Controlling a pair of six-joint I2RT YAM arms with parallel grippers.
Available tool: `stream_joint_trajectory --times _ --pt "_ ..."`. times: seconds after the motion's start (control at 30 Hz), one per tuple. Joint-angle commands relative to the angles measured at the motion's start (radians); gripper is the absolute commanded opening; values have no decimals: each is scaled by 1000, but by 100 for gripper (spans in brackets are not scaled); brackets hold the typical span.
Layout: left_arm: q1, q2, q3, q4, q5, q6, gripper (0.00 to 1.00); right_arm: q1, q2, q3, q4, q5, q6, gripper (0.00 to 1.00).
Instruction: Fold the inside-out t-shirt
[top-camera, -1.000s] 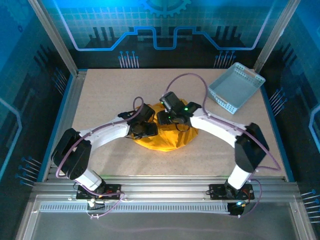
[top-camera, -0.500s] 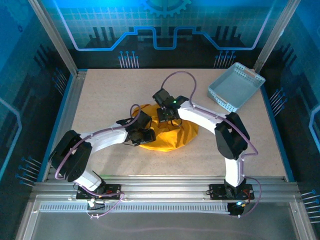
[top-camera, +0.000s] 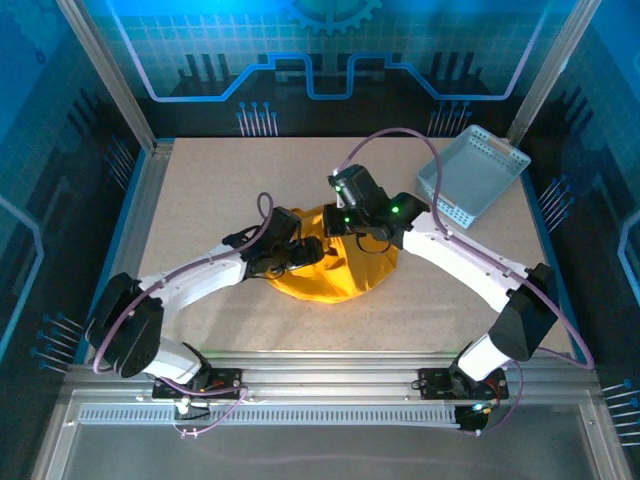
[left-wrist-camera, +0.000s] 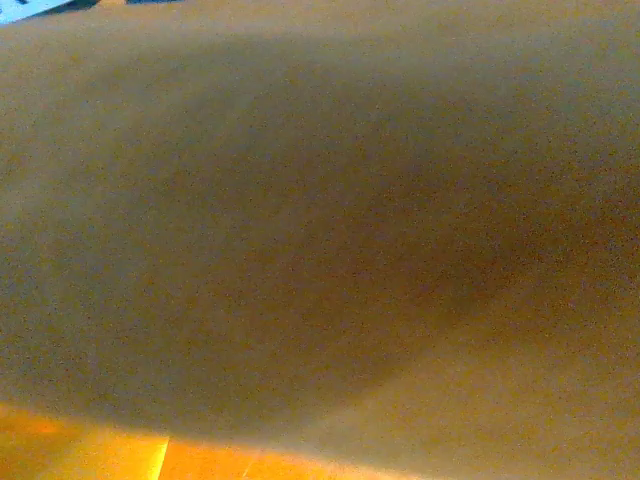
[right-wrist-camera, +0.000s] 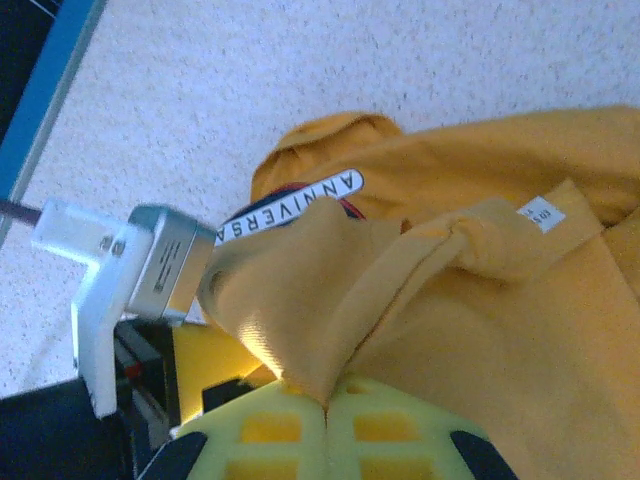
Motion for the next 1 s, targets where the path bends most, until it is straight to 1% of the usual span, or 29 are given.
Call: stream_joint_trajectory --times 0.0,0.1,0.17,0.27,0.4,0.5,0.53,0.63,0.73,0.8,0.83,0.9,0.93,0.97 --pt "3 35 27 12 11 -15 74 17 -27 -12 2 -29 31 0" --pt "2 61 36 19 -12 2 66 20 -45 -26 7 -41 50 0" --pt "2 81 49 6 -43 16 55 20 -62 -44 13 -41 68 0" --pt "3 99 61 5 -70 33 45 20 -93 -65 10 -26 81 0" --pt "2 108 71 2 -78 58 22 -1 -129 -98 -4 6 105 0" --pt "-1 75 45 27 -47 101 2 -71 -138 -130 -8 5 122 0" --pt "-2 49 30 36 -31 116 0 -110 -129 -138 1 -15 118 0" --pt "-9 -49 -42 74 45 171 0 -199 -66 -129 29 -79 75 0" --pt "-31 -133 -94 65 123 227 0 -233 45 -63 37 -76 -2 0" --pt "-39 -156 -123 67 193 255 0 -246 139 -3 32 -78 -45 0" --pt "-44 -158 -134 60 208 269 0 -249 183 30 29 -71 -61 1" --pt "-47 -154 -155 60 220 288 0 -255 263 92 19 -49 -88 5" --pt "-47 -149 -169 69 226 290 0 -259 298 123 11 -36 -104 9" --pt "-47 -142 -174 75 225 290 0 -260 324 153 -7 -8 -118 17"
